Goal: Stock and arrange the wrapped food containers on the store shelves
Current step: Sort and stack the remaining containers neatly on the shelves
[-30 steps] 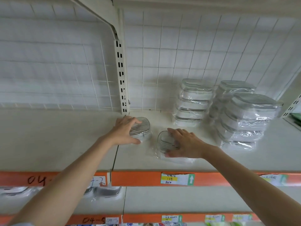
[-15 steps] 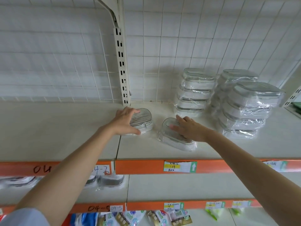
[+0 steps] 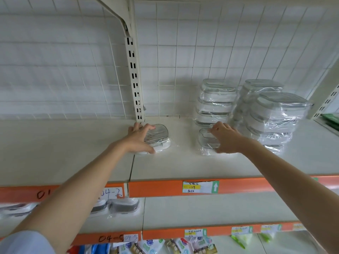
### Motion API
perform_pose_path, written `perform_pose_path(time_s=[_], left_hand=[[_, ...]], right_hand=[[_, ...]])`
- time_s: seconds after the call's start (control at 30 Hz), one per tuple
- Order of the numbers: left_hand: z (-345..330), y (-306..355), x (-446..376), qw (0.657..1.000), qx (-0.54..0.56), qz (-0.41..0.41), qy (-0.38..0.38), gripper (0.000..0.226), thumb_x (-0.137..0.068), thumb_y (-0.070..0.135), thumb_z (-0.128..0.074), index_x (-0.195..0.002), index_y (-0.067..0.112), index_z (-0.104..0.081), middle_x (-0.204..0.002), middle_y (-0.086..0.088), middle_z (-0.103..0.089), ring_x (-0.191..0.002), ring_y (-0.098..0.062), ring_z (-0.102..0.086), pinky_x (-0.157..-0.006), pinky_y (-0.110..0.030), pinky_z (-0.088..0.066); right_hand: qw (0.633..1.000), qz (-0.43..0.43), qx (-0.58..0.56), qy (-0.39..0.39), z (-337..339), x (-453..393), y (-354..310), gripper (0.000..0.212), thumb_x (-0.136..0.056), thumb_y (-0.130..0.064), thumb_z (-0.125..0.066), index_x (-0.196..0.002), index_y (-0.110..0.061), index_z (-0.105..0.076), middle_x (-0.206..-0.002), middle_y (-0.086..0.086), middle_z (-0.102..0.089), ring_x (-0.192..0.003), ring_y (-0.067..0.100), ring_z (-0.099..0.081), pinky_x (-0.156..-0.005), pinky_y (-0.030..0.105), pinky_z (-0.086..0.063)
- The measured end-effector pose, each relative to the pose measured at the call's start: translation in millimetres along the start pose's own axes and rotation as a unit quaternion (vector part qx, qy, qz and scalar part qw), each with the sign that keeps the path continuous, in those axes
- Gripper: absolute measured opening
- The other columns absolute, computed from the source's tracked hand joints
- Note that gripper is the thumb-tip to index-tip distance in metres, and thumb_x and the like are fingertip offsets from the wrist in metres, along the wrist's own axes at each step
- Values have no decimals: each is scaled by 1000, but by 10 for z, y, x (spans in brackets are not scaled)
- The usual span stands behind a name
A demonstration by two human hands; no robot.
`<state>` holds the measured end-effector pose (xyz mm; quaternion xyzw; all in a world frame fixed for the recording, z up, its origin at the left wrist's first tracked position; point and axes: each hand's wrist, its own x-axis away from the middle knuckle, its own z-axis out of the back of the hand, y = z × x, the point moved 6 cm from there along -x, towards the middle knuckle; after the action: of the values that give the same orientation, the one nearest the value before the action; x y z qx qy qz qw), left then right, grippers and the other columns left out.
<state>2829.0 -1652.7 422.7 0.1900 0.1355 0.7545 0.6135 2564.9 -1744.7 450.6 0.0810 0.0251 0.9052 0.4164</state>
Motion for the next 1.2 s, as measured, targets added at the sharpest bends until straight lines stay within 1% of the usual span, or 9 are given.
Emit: perform_pose_path(time_s=[0.2,0.33,0.4,0.57,0.7,0.77,0.9,1.1,1.2], left_hand=[[150,368,82,993,-19,-115,-24,97,-61,26,-86,-139,31,-27,-144,6,-28,-128,-18,-23,-103,-32,-27],[219,868,121,976,14,-211,-42,101,-57,30,-89,-137,36,-28,-140,17,-29,-124,-3,-25,-100,-24,-25],[224,1014,118,971,-4,-236,-47,96,-59,27,-89,-135,37,-32,-142,15,-26,-127,-4,-23,-103,-25,-23],[122,734,133,987,-45,-143,-54,77,-74,-3,-69,-132,41,-43,-146,-2,-21,-132,-21,-30,-108,-37,-35],[76,580,208,994,-25,-104,-23,68,-83,-11,-42,-136,31,-46,-131,-6,-38,-124,-21,-41,-101,-23,-33],[82,579,240,997,3,-56,44,45,-94,17,-46,-138,25,-45,-131,-12,-37,-127,-27,-40,-103,-26,-30],[-262,541,372,993,-82,79,-24,110,-64,89,-41,-148,24,-14,-148,-15,-16,-138,-35,-21,-106,-44,-30],[-180,605,393,993,50,-56,-87,104,-76,40,-74,-149,24,-2,-154,-2,-23,-138,-18,-25,-109,-27,-25],[-13,468,402,990,95,-70,-71,96,-78,14,-74,-150,19,-10,-155,0,-22,-140,-13,-22,-111,-24,-22]], right_hand=[[988,15,-151,-8,139,105,-21,71,-84,-12,-63,-146,-11,-29,-145,9,-32,-134,23,-31,-108,27,-27],[881,6,-472,10,411,221,-217,62,-85,11,-47,-141,-15,-41,-141,4,-44,-122,13,-43,-96,22,-34],[862,-1,-507,-2,463,293,-302,60,-82,11,-46,-136,-14,-47,-133,3,-51,-119,16,-46,-95,23,-34],[800,2,-594,-77,269,428,-516,40,-87,14,-43,-124,2,-53,-113,13,-56,-96,24,-57,-92,31,-48],[871,33,-475,-119,161,351,-671,37,-90,10,-37,-118,0,-60,-105,6,-63,-83,12,-62,-69,19,-54],[913,39,-403,-48,261,250,-638,37,-90,7,-38,-117,-3,-61,-112,10,-64,-89,14,-62,-72,19,-51],[963,88,-249,54,371,101,-673,50,-84,8,-44,-130,-8,-52,-128,7,-56,-114,19,-54,-86,12,-36],[982,157,-100,-17,138,-73,-956,92,-81,-13,-65,-151,-12,-5,-158,5,-2,-144,21,-3,-114,39,-17],[983,148,-92,-61,6,-122,-1077,109,-76,-32,-75,-151,-15,2,-158,2,0,-144,21,-1,-113,47,-15]])
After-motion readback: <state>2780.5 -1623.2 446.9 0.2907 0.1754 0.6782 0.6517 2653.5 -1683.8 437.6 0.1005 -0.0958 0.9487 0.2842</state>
